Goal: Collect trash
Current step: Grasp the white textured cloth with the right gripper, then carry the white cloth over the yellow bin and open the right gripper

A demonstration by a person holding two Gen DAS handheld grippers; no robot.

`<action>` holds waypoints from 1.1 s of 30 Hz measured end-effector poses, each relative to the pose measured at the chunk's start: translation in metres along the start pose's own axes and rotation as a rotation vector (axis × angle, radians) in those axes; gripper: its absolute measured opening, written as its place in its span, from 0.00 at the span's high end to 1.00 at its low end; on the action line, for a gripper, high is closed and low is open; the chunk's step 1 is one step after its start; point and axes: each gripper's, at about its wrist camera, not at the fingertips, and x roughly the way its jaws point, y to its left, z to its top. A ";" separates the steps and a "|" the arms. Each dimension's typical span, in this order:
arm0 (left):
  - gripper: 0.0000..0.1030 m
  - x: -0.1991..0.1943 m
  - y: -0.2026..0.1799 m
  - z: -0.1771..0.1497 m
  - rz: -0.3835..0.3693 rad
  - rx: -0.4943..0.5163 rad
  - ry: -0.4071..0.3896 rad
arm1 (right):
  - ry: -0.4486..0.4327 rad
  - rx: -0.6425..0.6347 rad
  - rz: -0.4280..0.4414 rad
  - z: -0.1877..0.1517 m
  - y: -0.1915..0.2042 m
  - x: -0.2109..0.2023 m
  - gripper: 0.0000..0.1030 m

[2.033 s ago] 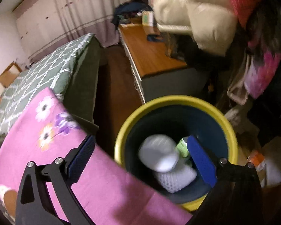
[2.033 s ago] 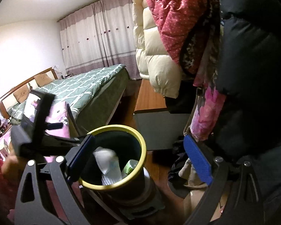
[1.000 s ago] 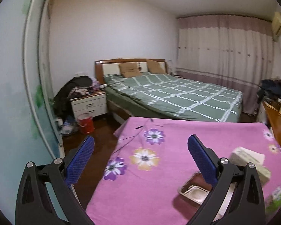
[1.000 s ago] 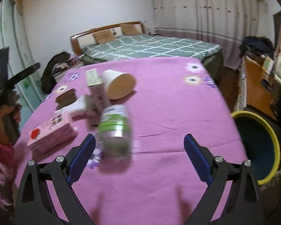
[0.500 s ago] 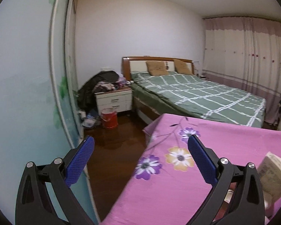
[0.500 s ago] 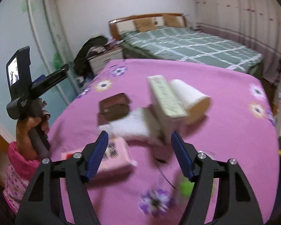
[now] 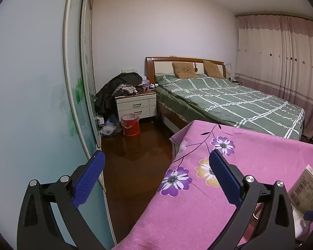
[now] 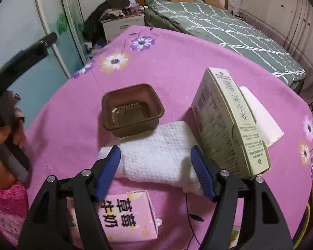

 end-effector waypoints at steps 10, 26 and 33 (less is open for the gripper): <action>0.05 0.003 0.001 -0.002 -0.011 -0.029 0.029 | 0.100 -0.128 -0.089 0.013 0.018 0.033 0.18; 0.05 -0.003 -0.009 -0.004 -0.043 0.002 0.021 | 0.003 0.027 0.082 0.005 -0.020 -0.002 0.88; 0.04 -0.005 -0.010 -0.003 -0.042 0.011 0.020 | -0.121 0.085 0.121 -0.016 -0.035 -0.058 0.88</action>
